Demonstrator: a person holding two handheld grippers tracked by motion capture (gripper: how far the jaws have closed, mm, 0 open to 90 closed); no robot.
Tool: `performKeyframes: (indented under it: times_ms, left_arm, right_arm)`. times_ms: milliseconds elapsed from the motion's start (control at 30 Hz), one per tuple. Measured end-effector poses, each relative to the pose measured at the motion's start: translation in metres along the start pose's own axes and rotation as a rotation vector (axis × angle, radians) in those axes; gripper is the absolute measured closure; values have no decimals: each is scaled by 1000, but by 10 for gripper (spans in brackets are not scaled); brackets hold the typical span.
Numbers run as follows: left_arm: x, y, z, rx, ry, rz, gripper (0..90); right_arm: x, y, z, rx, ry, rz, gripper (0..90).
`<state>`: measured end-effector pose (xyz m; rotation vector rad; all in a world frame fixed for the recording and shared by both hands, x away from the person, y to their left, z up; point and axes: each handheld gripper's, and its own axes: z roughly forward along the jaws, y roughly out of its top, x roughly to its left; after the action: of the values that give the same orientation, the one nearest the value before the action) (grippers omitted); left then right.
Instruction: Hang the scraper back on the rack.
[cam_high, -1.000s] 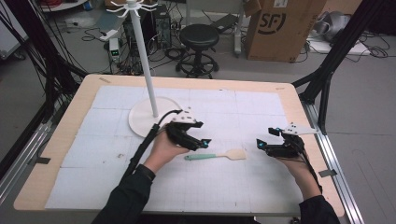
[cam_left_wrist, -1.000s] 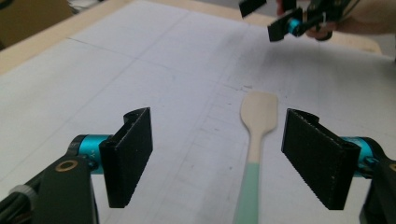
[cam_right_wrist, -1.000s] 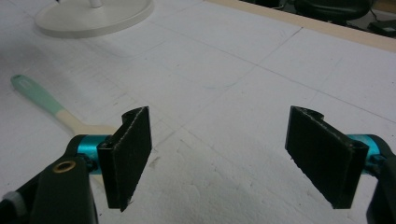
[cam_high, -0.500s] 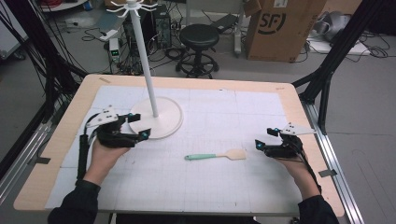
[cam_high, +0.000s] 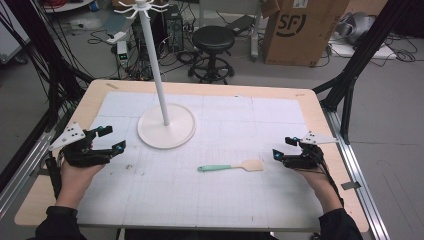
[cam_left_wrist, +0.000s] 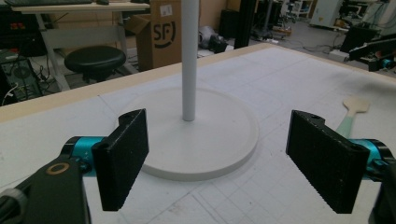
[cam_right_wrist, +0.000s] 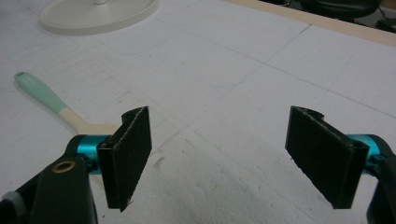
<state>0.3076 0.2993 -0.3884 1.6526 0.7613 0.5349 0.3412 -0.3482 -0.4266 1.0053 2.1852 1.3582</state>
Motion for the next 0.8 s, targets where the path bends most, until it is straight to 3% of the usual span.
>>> performKeyframes:
  times_ms: [133,400,800]
  left_arm:
    - [4,-3,-2,-2,15,-1,214]
    - [2,-4,-2,-7,5,5,197]
    - [0,-11,1,21,-5,12,197]
  right_arm:
    - [1,1,1,2,11,3,214]
    - [10,8,10,10,61,-26,199]
    - [41,23,42,41,210,-121,190]
